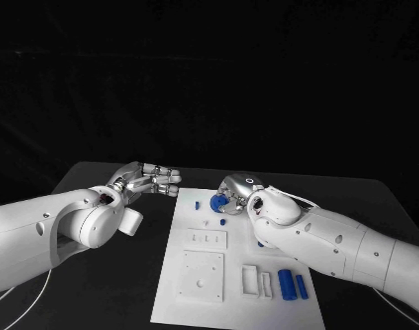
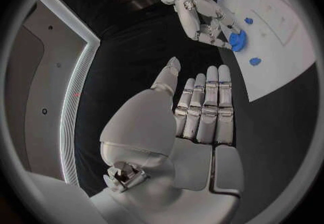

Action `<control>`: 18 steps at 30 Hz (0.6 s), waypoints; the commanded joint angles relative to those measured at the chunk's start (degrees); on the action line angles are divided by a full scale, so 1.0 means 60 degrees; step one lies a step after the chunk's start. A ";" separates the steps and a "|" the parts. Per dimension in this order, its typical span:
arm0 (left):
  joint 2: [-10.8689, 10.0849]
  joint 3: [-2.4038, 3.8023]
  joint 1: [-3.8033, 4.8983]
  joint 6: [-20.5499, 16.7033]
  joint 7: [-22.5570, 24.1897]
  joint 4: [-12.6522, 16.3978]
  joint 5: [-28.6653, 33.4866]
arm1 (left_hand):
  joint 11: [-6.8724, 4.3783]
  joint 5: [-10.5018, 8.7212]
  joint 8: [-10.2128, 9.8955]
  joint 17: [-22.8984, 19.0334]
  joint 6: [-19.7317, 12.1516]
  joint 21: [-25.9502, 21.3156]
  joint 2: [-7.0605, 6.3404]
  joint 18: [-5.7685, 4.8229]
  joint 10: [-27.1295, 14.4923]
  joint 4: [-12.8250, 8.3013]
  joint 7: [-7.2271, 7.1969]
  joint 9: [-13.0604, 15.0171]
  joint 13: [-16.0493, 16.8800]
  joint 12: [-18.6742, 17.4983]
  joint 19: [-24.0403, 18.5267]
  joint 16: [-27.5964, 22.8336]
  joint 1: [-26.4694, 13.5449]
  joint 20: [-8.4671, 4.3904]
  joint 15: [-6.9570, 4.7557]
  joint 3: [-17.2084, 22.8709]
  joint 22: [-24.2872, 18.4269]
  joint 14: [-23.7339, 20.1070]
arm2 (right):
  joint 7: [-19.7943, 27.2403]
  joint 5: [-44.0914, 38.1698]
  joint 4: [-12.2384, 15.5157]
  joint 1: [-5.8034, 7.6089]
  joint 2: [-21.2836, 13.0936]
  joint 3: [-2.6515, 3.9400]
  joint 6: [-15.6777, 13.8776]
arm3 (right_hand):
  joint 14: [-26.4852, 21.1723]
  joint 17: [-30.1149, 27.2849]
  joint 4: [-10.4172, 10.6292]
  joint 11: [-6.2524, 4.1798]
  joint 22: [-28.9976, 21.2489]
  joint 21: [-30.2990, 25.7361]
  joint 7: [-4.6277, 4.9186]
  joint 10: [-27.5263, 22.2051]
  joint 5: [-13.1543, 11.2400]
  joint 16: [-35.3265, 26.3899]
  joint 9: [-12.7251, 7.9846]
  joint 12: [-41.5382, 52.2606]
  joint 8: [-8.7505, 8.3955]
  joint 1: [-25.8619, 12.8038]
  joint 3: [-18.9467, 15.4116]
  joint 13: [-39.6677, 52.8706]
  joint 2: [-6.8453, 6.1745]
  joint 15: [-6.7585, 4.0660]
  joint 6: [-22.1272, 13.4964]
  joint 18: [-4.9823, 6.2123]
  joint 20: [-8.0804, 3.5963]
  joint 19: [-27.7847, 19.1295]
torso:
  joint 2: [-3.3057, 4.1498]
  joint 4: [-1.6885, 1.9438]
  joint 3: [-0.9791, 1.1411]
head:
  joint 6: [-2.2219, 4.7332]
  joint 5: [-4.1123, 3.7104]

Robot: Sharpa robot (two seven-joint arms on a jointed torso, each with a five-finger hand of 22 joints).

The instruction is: Assemble the parts on the task board

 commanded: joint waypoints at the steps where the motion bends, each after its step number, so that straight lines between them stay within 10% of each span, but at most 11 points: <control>1: 0.0020 0.0007 0.0007 0.0193 0.0025 0.0011 -0.0031 | 0.0034 0.0006 0.0025 0.0006 -0.0051 0.0019 -0.0036 -0.0182 -0.0044 0.0022 -0.0013 0.0015 0.0007 0.0028 -0.0045 -0.0025 -0.0010 0.0002 -0.0018 0.0040 -0.0013 -0.0076 | 0.0034 -0.0307 -0.0088 -0.0002 0.0055 -0.0041 0.0087 | -0.0014 -0.0015 0.0032 -0.0012 0.1120 0.0023 -0.0021 0.0019 0.0053 -0.0046 0.0016 -0.0009 0.0058 0.0060 -0.0051 0.0008 0.0002 -0.0051 0.0309 -0.0011 -0.0027 0.0394 | 0.0009 -0.0014 0.0007 | 0.0029 -0.0003; 15: 0.0030 0.0007 0.0007 0.0367 0.0051 0.0014 -0.0031 | 0.0040 -0.0001 0.0024 0.0005 -0.0069 0.0008 -0.0058 -0.0182 -0.0059 0.0020 -0.0006 0.0014 0.0007 0.0028 -0.0053 -0.0025 0.0006 0.0009 -0.0011 0.0042 -0.0029 -0.0096 | 0.0090 -0.0116 -0.0362 -0.0002 0.0222 -0.0147 0.0393 | -0.0013 -0.0045 0.0183 0.0005 0.1117 -0.0006 -0.0006 -0.0033 -0.0130 -0.0083 0.0013 -0.0069 0.0061 -0.0017 -0.0296 -0.0048 0.0021 -0.0032 0.0187 0.0001 -0.0007 0.0394 | 0.0002 -0.0002 -0.0005 | -0.0013 0.0005; 18: 0.0035 0.0007 0.0007 0.0407 0.0054 0.0016 -0.0032 | 0.0043 0.0002 0.0022 0.0004 -0.0080 0.0004 -0.0062 -0.0182 -0.0068 0.0020 -0.0004 0.0014 0.0007 0.0028 -0.0057 -0.0026 0.0008 0.0012 -0.0008 0.0042 -0.0033 -0.0105 | 0.0105 0.0012 -0.0440 -0.0001 0.0280 -0.0156 0.0385 | -0.0015 -0.0063 0.0526 0.0060 0.1107 -0.0041 0.0057 -0.0070 -0.1662 -0.0105 -0.0013 -0.0130 0.0060 -0.0223 -0.0571 -0.0116 0.0041 0.0007 -0.0139 0.0005 0.0014 0.0391 | 0.0007 -0.0009 0.0004 | -0.0002 0.0026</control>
